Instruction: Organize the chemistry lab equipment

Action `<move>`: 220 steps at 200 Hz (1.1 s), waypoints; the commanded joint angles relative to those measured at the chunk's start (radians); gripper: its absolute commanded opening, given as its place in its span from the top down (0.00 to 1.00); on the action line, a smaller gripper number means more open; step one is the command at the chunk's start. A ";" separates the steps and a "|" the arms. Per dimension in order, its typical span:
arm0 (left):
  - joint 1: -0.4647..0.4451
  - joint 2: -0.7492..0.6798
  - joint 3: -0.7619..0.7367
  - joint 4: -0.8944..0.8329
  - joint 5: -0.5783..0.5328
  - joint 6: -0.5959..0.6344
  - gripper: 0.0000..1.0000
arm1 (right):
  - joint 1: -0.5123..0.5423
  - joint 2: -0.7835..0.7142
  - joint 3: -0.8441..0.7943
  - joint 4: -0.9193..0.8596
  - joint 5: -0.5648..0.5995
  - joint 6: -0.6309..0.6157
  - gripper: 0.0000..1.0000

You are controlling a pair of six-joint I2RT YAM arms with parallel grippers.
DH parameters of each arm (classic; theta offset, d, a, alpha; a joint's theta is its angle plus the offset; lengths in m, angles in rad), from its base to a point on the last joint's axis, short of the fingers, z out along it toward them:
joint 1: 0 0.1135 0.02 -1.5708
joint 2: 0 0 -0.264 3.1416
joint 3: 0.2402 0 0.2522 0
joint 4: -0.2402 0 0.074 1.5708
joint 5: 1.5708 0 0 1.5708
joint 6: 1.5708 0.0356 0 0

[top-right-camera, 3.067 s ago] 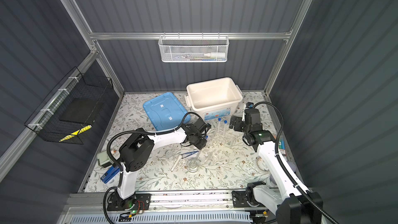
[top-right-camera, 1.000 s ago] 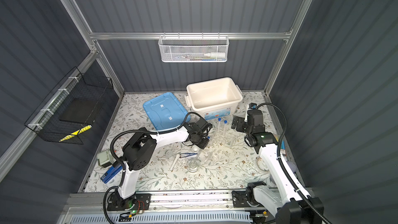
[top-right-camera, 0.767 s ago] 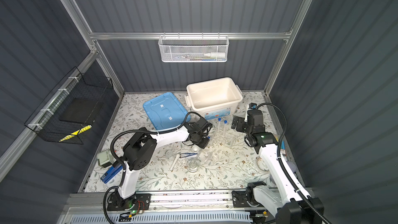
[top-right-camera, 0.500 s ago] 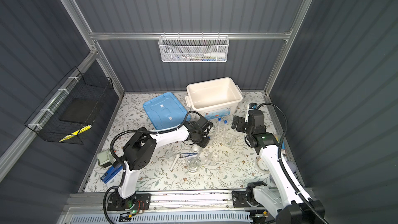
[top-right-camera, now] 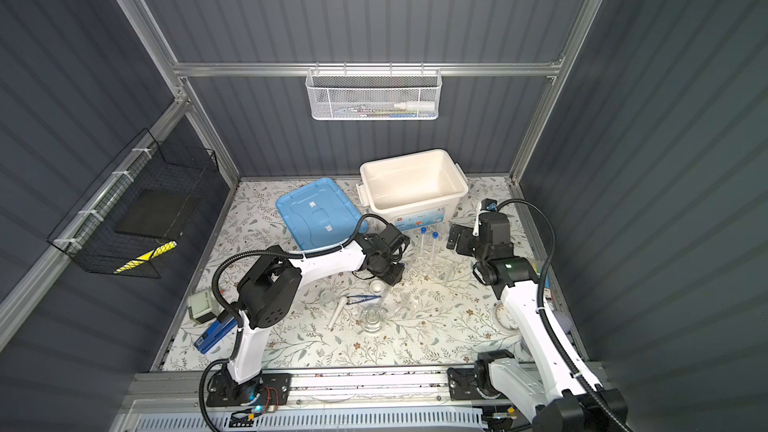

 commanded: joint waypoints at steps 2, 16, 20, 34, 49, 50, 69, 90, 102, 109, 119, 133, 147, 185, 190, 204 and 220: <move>0.004 0.016 -0.009 -0.054 0.001 -0.011 0.57 | -0.007 -0.035 0.014 -0.029 0.023 -0.006 0.01; 0.004 0.013 -0.013 -0.059 -0.005 -0.012 0.56 | -0.008 -0.039 0.013 -0.033 0.028 -0.008 0.01; 0.004 0.013 -0.015 -0.060 -0.007 -0.012 0.56 | -0.008 -0.039 0.013 -0.033 0.028 -0.009 0.01; 0.004 0.014 -0.017 -0.063 -0.009 -0.017 0.56 | -0.010 -0.041 0.014 -0.039 0.028 -0.010 0.01; 0.004 0.016 -0.018 -0.065 -0.009 -0.019 0.56 | -0.011 -0.043 0.013 -0.041 0.026 -0.008 0.01; 0.004 0.016 -0.018 -0.065 -0.009 -0.019 0.56 | -0.010 -0.044 0.013 -0.042 0.026 -0.008 0.01; 0.004 0.016 -0.017 -0.068 -0.014 -0.022 0.56 | -0.013 -0.048 0.009 -0.036 0.026 -0.007 0.01; 0.004 0.017 -0.015 -0.077 -0.019 -0.022 0.57 | -0.014 -0.050 0.010 -0.037 0.025 -0.007 0.01; 0.004 0.017 -0.017 -0.080 -0.020 -0.023 0.57 | -0.015 -0.049 0.010 -0.037 0.027 -0.008 0.01; 0.004 0.017 -0.018 -0.080 -0.020 -0.025 0.57 | -0.016 -0.047 0.010 -0.036 0.026 -0.007 0.01; 0.004 0.016 -0.021 -0.081 -0.020 -0.025 0.57 | -0.018 -0.044 0.010 -0.036 0.024 -0.007 0.01; 0.004 0.017 -0.020 -0.081 -0.020 -0.025 0.57 | -0.019 -0.042 0.010 -0.033 0.020 -0.003 0.01; 0.005 0.021 -0.017 -0.082 -0.022 -0.024 0.58 | -0.021 -0.041 0.011 -0.030 0.017 -0.002 0.01; 0.004 0.028 -0.013 -0.084 -0.019 -0.024 0.65 | -0.024 -0.039 0.013 -0.033 0.014 -0.001 0.01; 0.004 0.029 -0.013 -0.083 -0.019 -0.023 0.65 | -0.025 -0.039 0.014 -0.031 0.013 -0.002 0.01; 0.004 0.029 -0.013 -0.082 -0.020 -0.023 0.68 | -0.025 -0.038 0.014 -0.033 0.012 -0.002 0.01; 0.004 0.031 -0.009 -0.079 -0.021 -0.024 0.71 | -0.026 -0.036 0.014 -0.032 0.011 -0.002 0.01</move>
